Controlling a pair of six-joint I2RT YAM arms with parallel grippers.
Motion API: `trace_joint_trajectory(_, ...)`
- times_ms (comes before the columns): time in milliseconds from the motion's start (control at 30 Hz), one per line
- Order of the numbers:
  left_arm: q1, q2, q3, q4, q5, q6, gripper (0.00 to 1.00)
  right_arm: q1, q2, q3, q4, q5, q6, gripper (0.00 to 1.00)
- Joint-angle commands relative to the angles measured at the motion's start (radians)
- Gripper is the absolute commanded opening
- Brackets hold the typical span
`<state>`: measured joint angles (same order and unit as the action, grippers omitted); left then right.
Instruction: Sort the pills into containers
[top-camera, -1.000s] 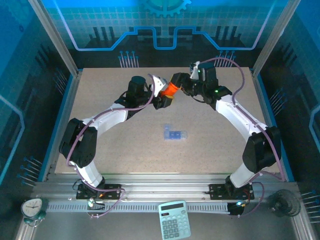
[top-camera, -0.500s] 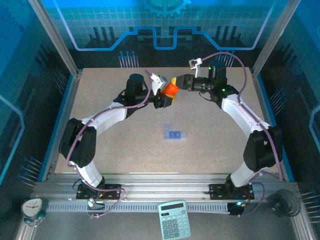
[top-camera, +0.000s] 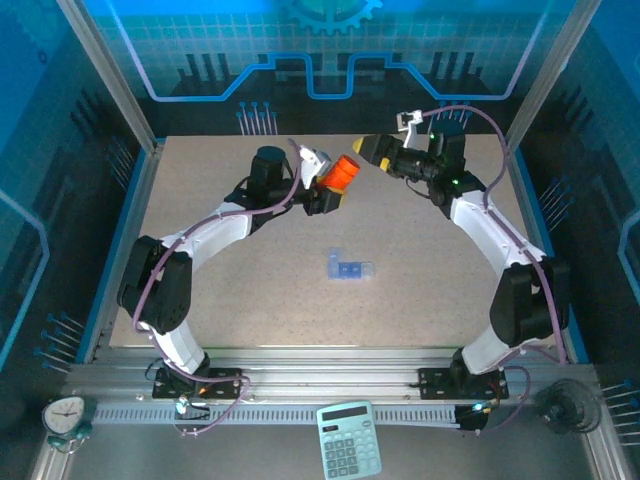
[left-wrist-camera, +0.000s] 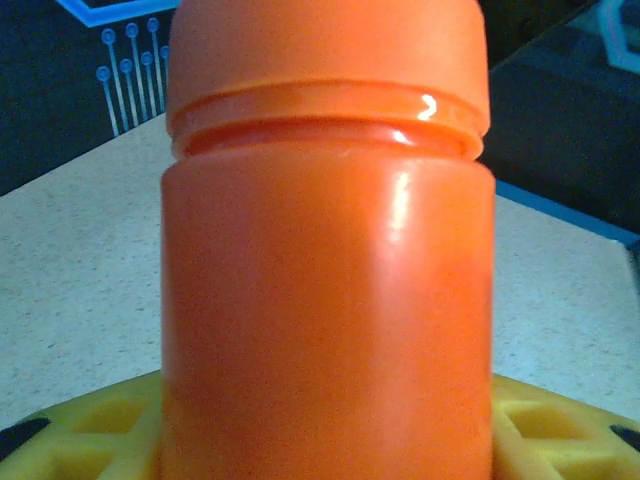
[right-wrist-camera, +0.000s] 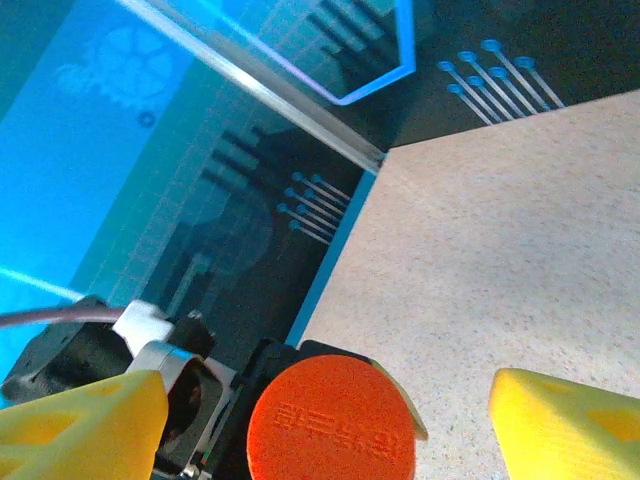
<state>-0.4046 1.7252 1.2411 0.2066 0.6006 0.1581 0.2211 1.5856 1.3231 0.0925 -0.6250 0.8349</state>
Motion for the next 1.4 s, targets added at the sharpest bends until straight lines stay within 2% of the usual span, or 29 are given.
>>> trace_joint_trajectory(0,-0.011,-0.003,0.014,-0.027,-0.071,0.085,0.13,0.021,-0.049,0.005,-0.126,0.149,0.074,0.85)
trace_joint_trajectory(267,-0.025,0.011,0.021,-0.044,-0.096,0.118,0.13,0.098,-0.010,0.082,-0.264,0.219,0.047,0.86)
trace_joint_trajectory(633,-0.040,0.014,0.030,-0.054,-0.107,0.132,0.13,0.142,0.048,0.120,-0.308,0.224,0.041,0.83)
trace_joint_trajectory(933,-0.041,0.011,0.027,-0.056,-0.111,0.134,0.13,0.137,0.042,0.081,-0.310,0.256,0.035,0.83)
trace_joint_trajectory(1367,-0.042,0.010,0.017,-0.044,-0.111,0.128,0.13,0.113,0.030,0.045,-0.297,0.229,0.042,0.81)
